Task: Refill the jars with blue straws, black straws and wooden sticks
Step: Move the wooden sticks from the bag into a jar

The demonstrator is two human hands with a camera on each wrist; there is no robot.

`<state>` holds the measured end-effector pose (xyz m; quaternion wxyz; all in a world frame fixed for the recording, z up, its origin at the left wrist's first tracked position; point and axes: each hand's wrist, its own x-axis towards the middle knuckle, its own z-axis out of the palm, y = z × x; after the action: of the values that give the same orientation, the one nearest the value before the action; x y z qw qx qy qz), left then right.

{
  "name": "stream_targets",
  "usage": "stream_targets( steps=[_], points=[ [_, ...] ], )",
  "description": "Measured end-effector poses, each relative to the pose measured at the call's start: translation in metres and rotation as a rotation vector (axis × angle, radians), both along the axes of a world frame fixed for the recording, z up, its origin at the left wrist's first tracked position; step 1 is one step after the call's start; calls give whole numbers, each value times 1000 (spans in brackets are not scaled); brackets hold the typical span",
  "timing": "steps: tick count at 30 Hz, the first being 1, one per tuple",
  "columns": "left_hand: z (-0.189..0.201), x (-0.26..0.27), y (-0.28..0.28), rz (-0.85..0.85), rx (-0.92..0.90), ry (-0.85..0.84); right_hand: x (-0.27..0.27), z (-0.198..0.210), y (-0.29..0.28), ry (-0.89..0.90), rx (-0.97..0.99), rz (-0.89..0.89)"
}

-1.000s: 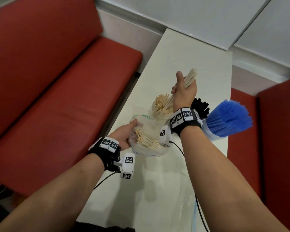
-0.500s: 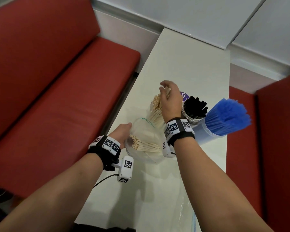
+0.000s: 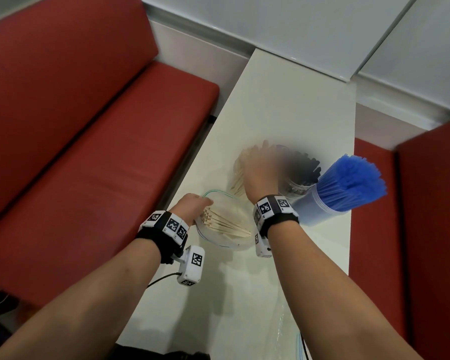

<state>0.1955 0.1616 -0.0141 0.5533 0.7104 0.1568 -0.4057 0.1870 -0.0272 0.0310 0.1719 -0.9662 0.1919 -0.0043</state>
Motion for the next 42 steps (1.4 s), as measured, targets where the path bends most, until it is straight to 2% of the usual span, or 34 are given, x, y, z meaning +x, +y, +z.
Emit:
stream_targets(
  steps=[2,4,5,6,7,8,9,11,12,13,15,19,23,25,27,29,30,34,42],
  points=[
    [3,1,0,-14,2,-8,-4,8,5,-30,13,6],
    [3,0,3,-29,4,-48,-10,22,12,-276,112,30],
    [2,0,4,-36,20,-80,-14,29,16,-415,213,69],
    [1,0,5,-41,32,-107,-18,36,20,-460,357,119],
    [0,-2,5,-38,25,-123,-25,40,25,-368,499,174],
    [0,-4,4,-17,-3,-127,-32,41,30,-147,621,239],
    [1,-6,4,18,-34,-126,-39,39,37,127,649,304],
    [1,-10,2,78,-55,-129,-55,22,48,535,522,373],
    [-1,-11,2,97,-61,-126,-64,10,53,613,455,368],
    [-1,-12,2,116,-76,-114,-72,-1,57,619,419,352],
    [-1,-14,2,147,-122,-68,-87,-22,63,521,435,309],
    [-5,-16,7,184,-133,-54,-102,-43,57,290,628,130],
    [-7,-14,11,205,-66,-109,-97,-37,47,331,892,15],
    [-3,-15,12,171,-68,-108,-89,-32,45,276,789,27],
    [-2,-15,13,89,-146,-50,-80,-30,49,260,634,56],
    [-4,-15,15,31,-207,-7,-72,-28,56,322,525,150],
    [-6,-13,15,8,-167,-24,-68,-27,59,360,493,192],
    [-4,-3,12,-89,64,-161,-57,-34,72,479,438,266],
    [15,6,17,-179,-42,-125,-37,-60,83,605,364,235]
  ],
)
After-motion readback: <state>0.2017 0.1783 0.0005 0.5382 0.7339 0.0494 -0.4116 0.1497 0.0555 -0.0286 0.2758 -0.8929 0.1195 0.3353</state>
